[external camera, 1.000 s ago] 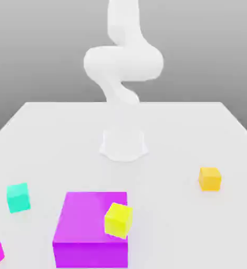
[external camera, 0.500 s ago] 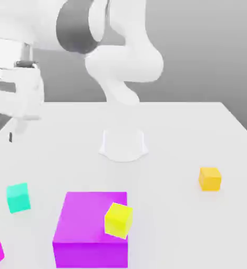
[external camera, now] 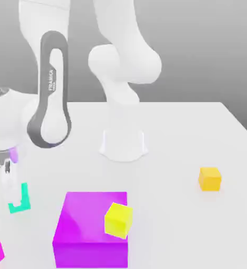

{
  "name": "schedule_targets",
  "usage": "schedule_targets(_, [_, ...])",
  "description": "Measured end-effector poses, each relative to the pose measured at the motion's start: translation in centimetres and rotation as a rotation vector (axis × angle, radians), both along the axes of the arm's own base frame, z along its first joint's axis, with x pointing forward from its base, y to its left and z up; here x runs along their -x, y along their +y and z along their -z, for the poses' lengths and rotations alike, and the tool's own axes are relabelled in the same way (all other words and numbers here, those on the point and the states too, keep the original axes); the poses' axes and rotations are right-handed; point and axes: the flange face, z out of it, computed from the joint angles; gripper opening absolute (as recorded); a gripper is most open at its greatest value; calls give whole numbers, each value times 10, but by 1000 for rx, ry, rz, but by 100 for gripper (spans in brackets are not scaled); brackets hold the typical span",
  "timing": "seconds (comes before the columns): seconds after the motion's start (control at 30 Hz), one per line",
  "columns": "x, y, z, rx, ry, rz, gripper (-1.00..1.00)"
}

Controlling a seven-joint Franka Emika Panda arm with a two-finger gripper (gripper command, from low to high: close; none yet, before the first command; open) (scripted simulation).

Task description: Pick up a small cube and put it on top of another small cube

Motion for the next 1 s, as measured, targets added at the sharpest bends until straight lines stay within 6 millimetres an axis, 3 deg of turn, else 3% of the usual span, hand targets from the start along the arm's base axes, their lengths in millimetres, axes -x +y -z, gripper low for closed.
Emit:
schedule_targets(0.17, [0, 0, 2, 0, 0, 1, -100])
schedule_targets(0.37, [-2, 2, -54, -2, -2, -7, -100])
schedule_targets(0.43, [-41, 34, -74, -10, -8, -124, -100])
schedule_targets(0.57, [-119, 135, -119, -20, -14, -425, -100])
schedule_targets(0.63, [-144, 188, -142, -19, -13, -560, -100])
schedule_targets(0.73, [-163, 265, -179, -10, -6, -742, -100])
schedule_targets(0.8, [-166, 284, -170, -4, -2, -785, -100])
schedule_targets(0.87, [-167, 288, -144, -3, -1, -794, -100])
schedule_targets(0.9, [-166, 289, -133, -3, -1, -795, 100])
schedule_targets(1.0, [-166, 291, -133, -3, -1, -800, 100])
